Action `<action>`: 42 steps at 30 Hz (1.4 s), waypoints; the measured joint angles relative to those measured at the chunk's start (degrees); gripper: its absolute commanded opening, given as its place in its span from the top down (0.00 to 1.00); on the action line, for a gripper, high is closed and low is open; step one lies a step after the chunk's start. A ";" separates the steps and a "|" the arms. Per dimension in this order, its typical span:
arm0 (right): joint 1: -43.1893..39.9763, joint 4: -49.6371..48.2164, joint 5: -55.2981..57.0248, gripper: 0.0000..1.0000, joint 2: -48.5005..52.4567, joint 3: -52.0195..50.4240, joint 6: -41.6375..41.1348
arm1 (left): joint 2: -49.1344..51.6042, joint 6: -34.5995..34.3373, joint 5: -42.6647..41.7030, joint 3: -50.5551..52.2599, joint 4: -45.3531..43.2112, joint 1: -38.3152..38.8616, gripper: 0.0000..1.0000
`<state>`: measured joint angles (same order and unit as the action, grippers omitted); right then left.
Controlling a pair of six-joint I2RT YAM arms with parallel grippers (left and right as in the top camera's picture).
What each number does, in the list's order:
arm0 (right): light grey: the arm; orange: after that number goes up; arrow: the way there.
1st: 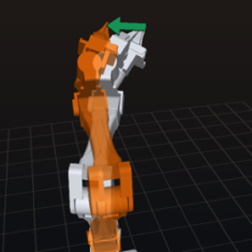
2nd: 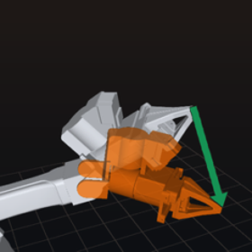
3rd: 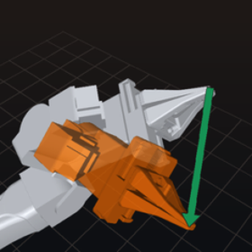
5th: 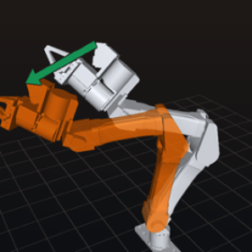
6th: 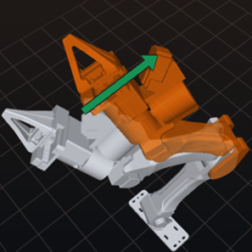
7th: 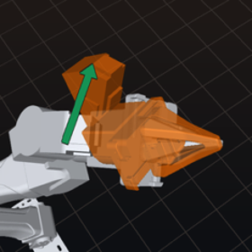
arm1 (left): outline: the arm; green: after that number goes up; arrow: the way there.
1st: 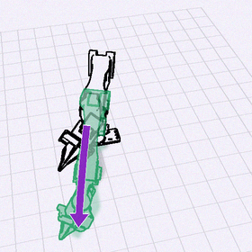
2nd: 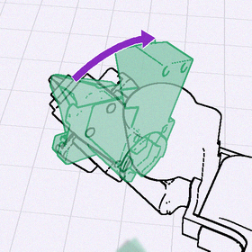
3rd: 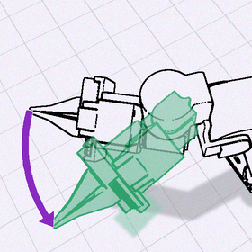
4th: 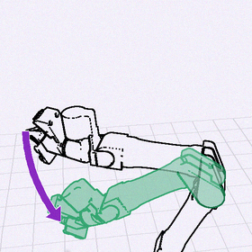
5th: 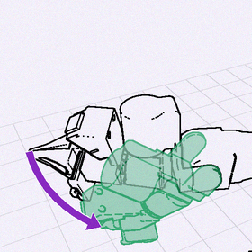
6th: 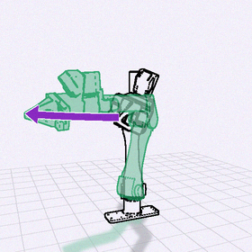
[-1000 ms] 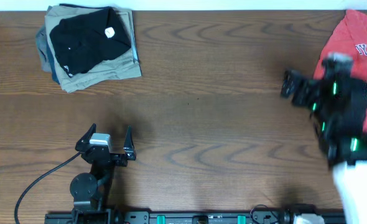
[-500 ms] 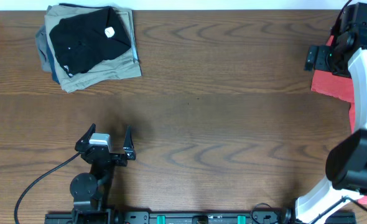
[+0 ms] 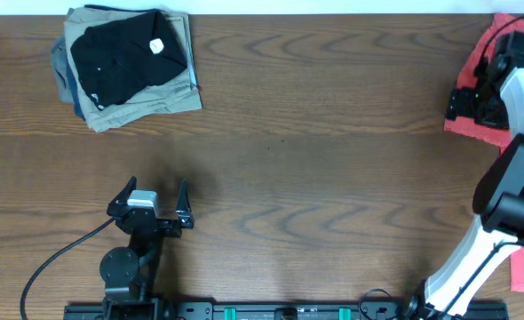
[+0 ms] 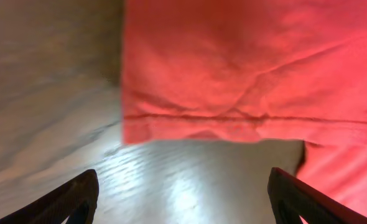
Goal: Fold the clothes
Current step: 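Reach the right gripper to the red t-shirt at the right edge and grasp it, then drag the red t-shirt with the right gripper toward the table center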
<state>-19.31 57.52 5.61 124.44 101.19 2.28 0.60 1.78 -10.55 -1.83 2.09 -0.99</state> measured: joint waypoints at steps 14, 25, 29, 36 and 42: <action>-0.22 -5.01 -2.29 0.29 4.94 0.02 1.27 | 0.00 0.00 0.00 0.00 0.00 0.00 0.02; -0.22 -5.55 -4.46 0.78 6.45 0.04 1.77 | 0.00 0.00 0.02 0.00 0.00 0.00 0.02; -0.22 -5.31 -4.57 0.98 6.45 0.09 1.31 | 0.00 0.02 0.02 0.00 0.00 0.00 0.02; 0.04 -4.35 -5.70 0.99 6.45 0.15 -0.04 | 0.00 0.02 0.02 0.00 0.00 0.00 0.02; 3.45 -4.07 -8.59 0.99 6.40 0.26 -0.37 | 0.00 0.00 0.00 0.00 0.00 0.00 0.02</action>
<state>-15.86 53.45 -2.98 130.85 101.45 1.91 0.60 1.78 -10.55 -1.83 2.09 -0.99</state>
